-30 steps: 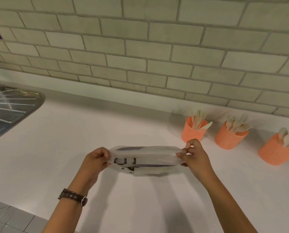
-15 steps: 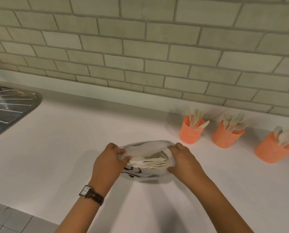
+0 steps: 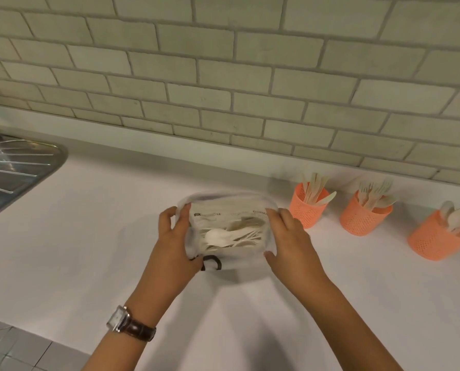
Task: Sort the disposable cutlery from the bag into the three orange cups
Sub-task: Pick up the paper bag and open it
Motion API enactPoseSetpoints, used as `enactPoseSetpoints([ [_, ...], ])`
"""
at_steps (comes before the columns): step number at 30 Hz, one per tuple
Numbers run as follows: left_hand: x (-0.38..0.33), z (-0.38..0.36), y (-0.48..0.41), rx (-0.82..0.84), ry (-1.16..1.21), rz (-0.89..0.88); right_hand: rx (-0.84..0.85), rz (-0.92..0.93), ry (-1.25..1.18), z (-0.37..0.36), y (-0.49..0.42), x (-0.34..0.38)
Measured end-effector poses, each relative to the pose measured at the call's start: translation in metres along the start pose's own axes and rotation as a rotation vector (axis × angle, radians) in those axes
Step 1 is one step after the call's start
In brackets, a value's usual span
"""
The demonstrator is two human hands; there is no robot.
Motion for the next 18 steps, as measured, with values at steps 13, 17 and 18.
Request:
enactPoseSetpoints([
  [13,0.013,-0.033,0.027,0.113,0.065,0.087,0.195,-0.105,-0.188,-0.019,0.026,-0.006],
  [17,0.017,-0.036,0.032,0.095,0.145,0.111,-0.095,-0.097,0.012,-0.002,0.034,0.01],
  [18,0.019,-0.036,0.032,0.092,0.152,0.111,-0.192,-0.035,-0.049,0.002,0.036,0.02],
])
Point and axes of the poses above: each hand's wrist, its own y-axis away from the middle knuckle, its own z-axis out of the back of the hand, x = y × z, the point moved 4 cm from there along -y, towards the middle knuckle, and after that the axes turned 1 degree about -y, right-handed, at the moved point
